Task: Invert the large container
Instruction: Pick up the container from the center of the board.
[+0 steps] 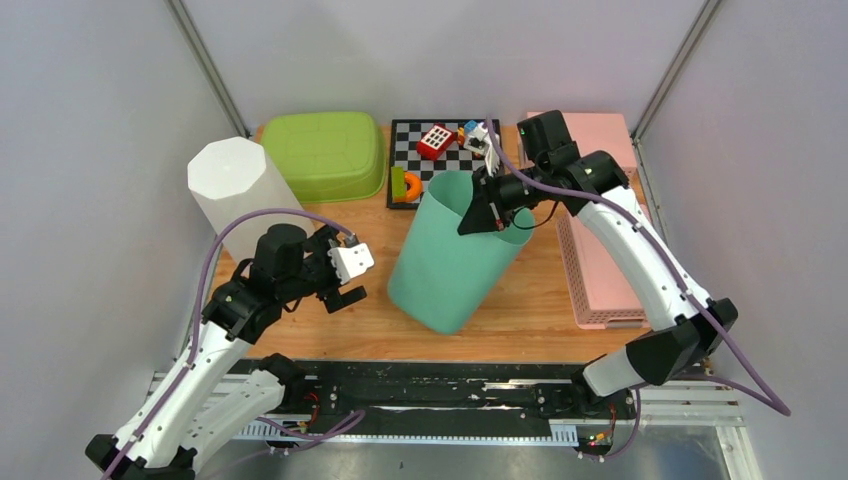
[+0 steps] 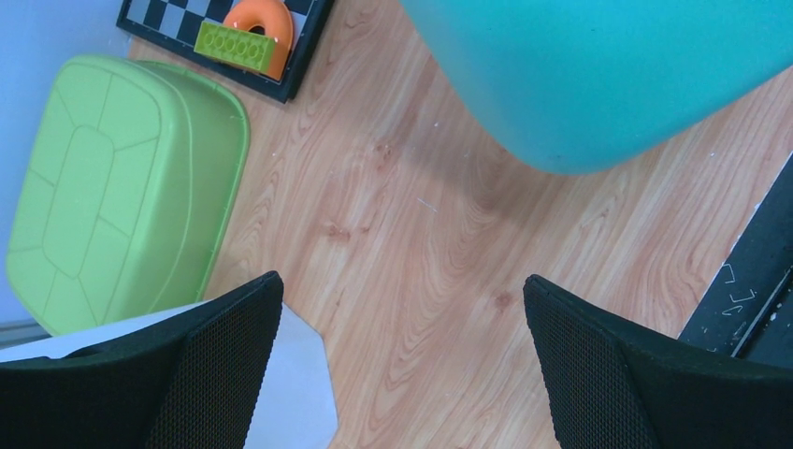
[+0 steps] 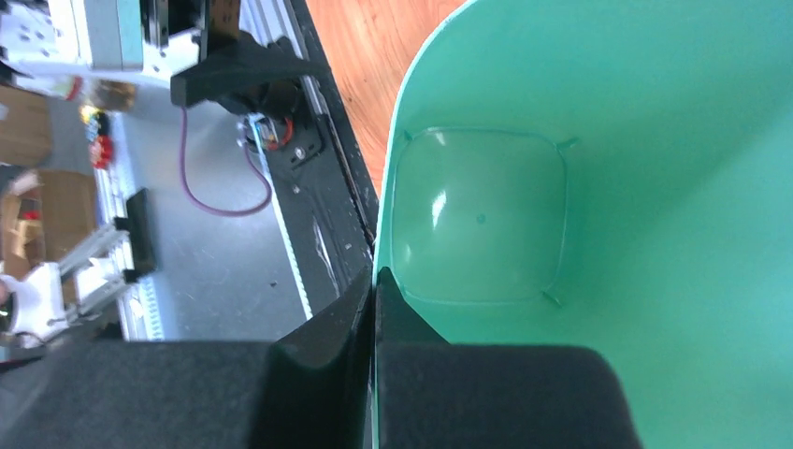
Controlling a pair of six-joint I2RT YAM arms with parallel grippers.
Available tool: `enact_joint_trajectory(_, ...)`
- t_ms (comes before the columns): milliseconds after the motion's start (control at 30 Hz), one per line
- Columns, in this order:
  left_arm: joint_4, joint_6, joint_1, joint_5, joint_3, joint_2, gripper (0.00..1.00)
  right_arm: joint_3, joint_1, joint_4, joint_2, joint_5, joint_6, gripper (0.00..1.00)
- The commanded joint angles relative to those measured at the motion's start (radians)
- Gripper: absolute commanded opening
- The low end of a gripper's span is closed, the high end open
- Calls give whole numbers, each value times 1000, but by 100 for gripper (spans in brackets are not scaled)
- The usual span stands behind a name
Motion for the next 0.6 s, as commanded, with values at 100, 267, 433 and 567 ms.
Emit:
enact_joint_trajectory(100,11,-6,17,48,-16,0,100,-143,-133,288,72,-167,261,2)
enact_joint_trajectory(267,12,-8,19,53,-16,12,100,-268,-212,418,56,-135,346,2)
enact_joint_trajectory(433,15,-8,19,57,-17,21,100,-323,-259,444,42,-108,339,2)
enact_joint_trajectory(567,21,-8,19,56,-22,21,100,-353,-273,444,20,-84,304,3)
